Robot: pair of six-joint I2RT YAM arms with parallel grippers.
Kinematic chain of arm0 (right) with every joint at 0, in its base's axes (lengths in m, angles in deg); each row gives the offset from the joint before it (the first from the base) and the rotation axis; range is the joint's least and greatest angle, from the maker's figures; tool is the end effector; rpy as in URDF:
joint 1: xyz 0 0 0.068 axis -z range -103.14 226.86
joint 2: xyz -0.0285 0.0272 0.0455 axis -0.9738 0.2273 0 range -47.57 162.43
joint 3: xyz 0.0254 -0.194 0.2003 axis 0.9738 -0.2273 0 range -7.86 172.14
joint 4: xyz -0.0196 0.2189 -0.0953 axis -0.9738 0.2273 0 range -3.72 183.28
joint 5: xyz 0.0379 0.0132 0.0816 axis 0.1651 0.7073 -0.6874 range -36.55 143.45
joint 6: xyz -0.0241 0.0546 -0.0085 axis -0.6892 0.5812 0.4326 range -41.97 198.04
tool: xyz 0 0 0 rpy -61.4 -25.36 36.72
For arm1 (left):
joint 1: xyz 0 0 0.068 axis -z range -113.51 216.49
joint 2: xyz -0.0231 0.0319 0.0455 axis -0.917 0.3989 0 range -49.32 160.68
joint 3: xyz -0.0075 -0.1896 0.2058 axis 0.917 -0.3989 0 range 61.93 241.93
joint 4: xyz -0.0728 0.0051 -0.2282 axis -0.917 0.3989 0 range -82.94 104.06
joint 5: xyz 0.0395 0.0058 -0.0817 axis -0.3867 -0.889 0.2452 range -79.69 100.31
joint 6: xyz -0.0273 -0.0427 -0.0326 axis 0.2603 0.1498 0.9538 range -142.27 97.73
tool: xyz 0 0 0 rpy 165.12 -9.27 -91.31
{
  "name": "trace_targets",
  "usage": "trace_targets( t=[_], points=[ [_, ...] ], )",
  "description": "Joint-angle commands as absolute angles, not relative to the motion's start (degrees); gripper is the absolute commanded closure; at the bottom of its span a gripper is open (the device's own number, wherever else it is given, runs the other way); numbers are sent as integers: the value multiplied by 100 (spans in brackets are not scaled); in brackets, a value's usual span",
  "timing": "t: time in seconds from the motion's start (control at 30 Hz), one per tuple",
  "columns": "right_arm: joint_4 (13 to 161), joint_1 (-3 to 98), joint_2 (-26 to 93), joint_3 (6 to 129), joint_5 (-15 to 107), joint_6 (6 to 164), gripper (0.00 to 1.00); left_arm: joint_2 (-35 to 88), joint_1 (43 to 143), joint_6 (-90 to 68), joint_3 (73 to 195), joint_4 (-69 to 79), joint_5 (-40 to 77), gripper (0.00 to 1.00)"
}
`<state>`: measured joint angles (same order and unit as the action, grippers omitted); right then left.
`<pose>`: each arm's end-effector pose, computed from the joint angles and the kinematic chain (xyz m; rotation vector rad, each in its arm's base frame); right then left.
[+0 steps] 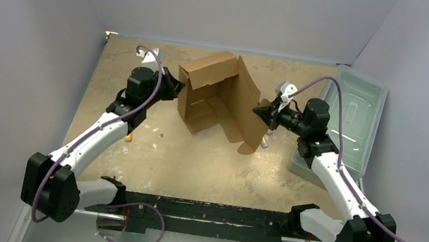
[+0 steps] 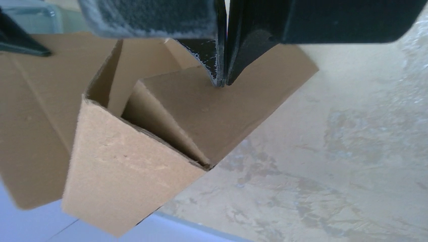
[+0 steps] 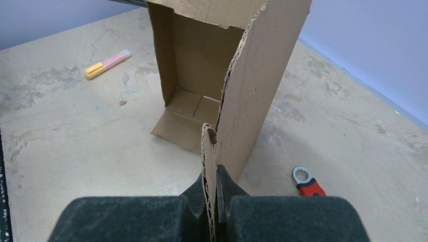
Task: Fold the paper box
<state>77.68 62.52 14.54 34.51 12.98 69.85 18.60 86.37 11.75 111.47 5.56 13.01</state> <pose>0.2134 0.0845 0.3142 -0.8341 1.5604 0.6981 0.2444 -0.0906 0.3176 -0.2034 1.9129 -0.6869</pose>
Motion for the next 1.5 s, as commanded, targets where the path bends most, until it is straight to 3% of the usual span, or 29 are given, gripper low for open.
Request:
trace_targets(
  t=[0.0,0.47,0.63,1.1,1.27,1.47],
  points=[
    [8166,6175,1656,3599,1123,6796,100,1912,8600,1866,11192,-475,1431,100],
    [8207,6175,1577,3639,1820,6780,100,1369,8557,1528,11075,232,1166,100],
    [8201,6183,1566,3635,1822,6780,100,1011,8530,1482,11025,481,1338,92],
    [8215,6188,1585,3635,1794,6775,100,538,8477,719,11304,1563,1051,95],
    [8204,6183,1619,3635,1756,6767,100,356,8477,501,11529,1869,553,89],
    [8202,6186,1637,3635,1694,6767,100,714,8476,342,11418,1653,280,96]
  ],
)
